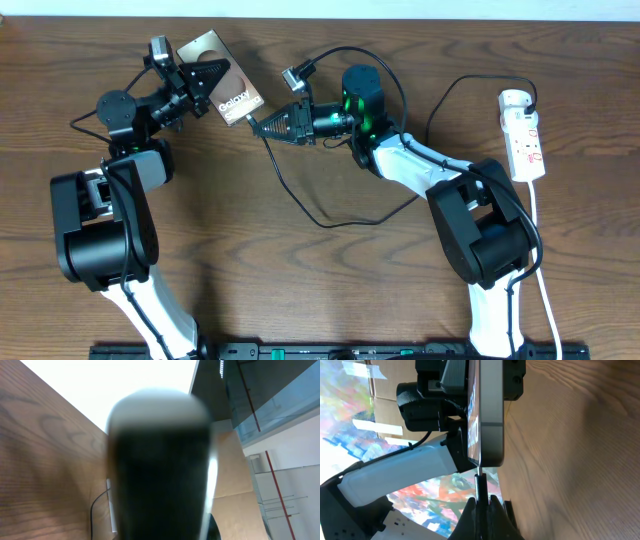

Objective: Plug charger to phone and switch on socket

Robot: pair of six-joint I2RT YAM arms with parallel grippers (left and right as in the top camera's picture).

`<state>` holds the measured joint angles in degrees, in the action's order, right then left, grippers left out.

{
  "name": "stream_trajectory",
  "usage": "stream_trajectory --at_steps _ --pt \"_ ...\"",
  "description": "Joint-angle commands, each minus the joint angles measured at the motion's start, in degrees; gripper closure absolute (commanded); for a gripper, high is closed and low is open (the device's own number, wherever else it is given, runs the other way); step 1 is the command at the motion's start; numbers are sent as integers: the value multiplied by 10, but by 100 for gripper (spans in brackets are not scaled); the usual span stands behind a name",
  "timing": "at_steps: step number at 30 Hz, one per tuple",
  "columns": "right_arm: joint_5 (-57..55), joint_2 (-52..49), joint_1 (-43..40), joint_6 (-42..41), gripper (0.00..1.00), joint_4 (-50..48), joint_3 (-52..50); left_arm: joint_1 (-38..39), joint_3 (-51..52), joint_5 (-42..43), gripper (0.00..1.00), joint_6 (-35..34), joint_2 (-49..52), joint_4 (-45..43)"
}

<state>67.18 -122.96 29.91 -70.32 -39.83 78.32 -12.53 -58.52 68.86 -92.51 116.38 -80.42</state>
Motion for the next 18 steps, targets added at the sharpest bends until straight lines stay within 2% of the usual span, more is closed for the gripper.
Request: stream_trajectory --at_steps 1,8,18 --pt "-29 -1 -2 -4 99 0 7 1 -2 14 93 14 -11 -11" --pt "-30 -1 -2 -14 99 -1 7 1 -2 14 93 2 -11 -44" --pt "-25 -1 -2 -19 99 -12 7 1 -2 16 93 3 -11 -43"
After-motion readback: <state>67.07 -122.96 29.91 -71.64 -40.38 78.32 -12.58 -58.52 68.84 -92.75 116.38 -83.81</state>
